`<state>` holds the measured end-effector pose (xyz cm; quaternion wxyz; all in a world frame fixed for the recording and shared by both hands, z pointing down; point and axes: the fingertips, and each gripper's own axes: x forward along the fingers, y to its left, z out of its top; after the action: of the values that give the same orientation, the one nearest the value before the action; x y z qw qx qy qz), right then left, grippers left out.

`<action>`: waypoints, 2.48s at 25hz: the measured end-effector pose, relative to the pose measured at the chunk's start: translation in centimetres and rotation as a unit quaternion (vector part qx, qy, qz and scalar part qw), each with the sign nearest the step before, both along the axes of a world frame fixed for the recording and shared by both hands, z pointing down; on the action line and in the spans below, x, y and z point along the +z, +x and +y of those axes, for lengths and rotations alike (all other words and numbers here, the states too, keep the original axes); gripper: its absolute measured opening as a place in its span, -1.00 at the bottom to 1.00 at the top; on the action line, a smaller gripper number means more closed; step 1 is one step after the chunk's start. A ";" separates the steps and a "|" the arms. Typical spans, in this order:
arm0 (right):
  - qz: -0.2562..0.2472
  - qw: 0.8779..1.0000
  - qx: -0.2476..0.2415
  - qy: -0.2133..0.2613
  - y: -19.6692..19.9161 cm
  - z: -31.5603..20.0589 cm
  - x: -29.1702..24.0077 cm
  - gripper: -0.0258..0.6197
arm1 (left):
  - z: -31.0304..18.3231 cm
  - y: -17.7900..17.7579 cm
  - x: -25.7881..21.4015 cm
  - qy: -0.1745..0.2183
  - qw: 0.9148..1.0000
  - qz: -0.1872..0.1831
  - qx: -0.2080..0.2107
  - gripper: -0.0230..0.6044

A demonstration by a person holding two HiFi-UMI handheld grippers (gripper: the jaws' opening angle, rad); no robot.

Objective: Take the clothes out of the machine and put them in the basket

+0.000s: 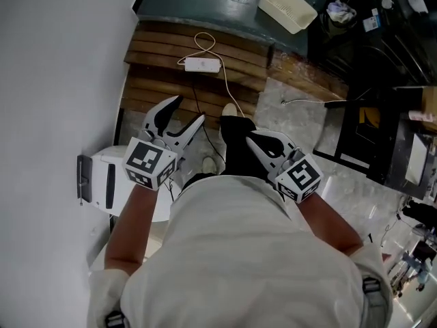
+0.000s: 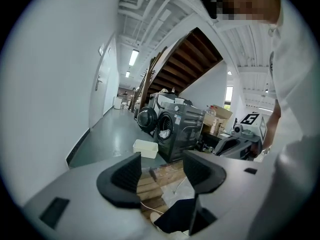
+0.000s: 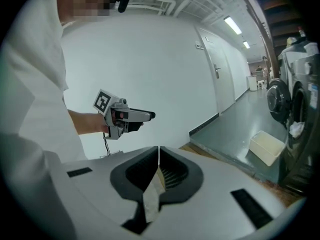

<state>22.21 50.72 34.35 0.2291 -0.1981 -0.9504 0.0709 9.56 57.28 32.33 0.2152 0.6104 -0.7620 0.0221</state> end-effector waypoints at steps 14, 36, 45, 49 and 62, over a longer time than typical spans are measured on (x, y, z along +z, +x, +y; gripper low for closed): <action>0.002 1.000 -0.019 -0.010 -14.5 -13.8 -6.0 -0.88 | -16.2 -13.4 -8.3 -0.011 1.000 -0.005 0.017 -0.11; -0.014 0.989 0.143 0.037 -29.9 -14.1 -11.0 -0.88 | -22.7 -28.1 -13.6 0.030 0.975 -0.034 0.220 -0.11; -0.016 0.977 0.204 0.061 -33.8 -14.7 -12.3 -0.88 | -25.5 -32.2 -13.4 0.044 0.960 -0.032 0.276 -0.11; -0.023 0.972 0.223 0.067 -34.9 -16.3 -12.4 -0.88 | -28.1 -32.2 -13.1 0.046 0.956 -0.021 0.289 -0.11; 0.017 0.966 0.255 0.032 -35.3 -29.0 -5.5 -0.88 | -47.3 -28.5 -6.8 -0.002 0.929 -0.013 0.371 0.04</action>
<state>-13.11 21.68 28.86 0.2260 0.0595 -0.9671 0.1003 -18.97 9.98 25.57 0.1834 0.8484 -0.4842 0.1099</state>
